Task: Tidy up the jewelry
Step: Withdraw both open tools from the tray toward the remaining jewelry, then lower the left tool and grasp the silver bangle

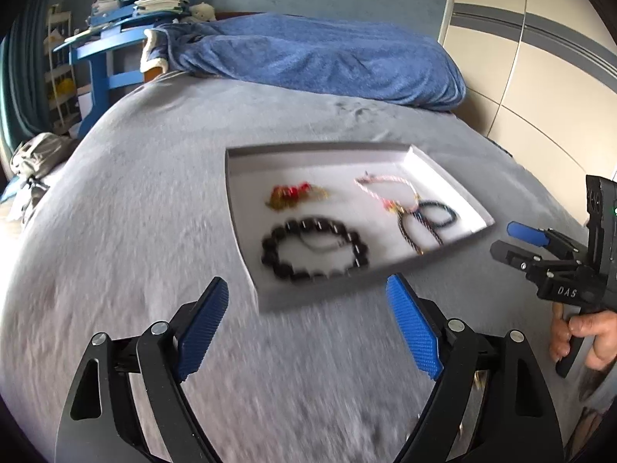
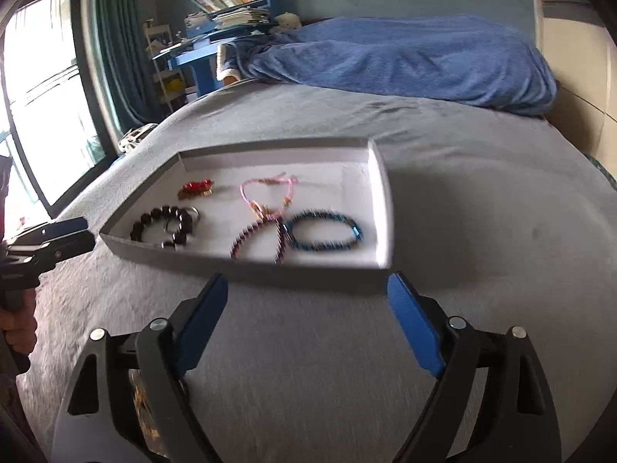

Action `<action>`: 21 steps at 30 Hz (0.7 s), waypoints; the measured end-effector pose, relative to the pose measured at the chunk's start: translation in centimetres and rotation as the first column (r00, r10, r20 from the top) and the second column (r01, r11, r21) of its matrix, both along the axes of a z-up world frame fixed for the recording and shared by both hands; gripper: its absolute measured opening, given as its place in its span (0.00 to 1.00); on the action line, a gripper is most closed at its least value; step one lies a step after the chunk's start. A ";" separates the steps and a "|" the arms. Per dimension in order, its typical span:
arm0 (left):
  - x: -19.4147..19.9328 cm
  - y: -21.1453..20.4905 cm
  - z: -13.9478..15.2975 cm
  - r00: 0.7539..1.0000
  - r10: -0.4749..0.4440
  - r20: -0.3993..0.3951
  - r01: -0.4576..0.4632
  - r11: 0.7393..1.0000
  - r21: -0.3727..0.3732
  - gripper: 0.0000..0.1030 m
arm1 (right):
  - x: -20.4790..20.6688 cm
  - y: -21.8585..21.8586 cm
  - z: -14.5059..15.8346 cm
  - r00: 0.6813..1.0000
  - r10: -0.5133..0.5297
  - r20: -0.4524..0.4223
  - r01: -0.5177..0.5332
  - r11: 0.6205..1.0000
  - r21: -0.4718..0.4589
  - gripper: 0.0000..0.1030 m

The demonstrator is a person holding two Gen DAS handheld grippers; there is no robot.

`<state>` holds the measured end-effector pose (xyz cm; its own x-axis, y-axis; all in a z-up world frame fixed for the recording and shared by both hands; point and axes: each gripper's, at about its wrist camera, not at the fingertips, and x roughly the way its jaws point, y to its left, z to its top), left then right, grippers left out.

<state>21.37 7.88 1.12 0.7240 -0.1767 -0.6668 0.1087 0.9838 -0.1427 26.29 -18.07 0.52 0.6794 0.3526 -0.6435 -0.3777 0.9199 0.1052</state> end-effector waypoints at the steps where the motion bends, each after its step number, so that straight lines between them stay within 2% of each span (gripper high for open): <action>1: -0.5 -0.2 -0.2 1.000 -0.002 -0.005 0.002 1.000 0.000 0.82 | -0.6 -0.3 -0.2 1.000 -0.007 -0.004 0.007 1.000 0.009 0.86; 14: -7.2 -3.6 -2.7 0.997 -0.061 -0.057 0.062 0.998 0.030 0.84 | -7.0 -3.1 -2.2 0.993 -0.102 -0.054 0.105 0.993 0.057 0.92; 21: -9.4 -5.3 -3.2 0.993 -0.103 -0.057 0.105 0.994 0.042 0.84 | -9.2 -2.4 -2.0 0.995 -0.086 -0.047 0.087 0.996 0.029 0.94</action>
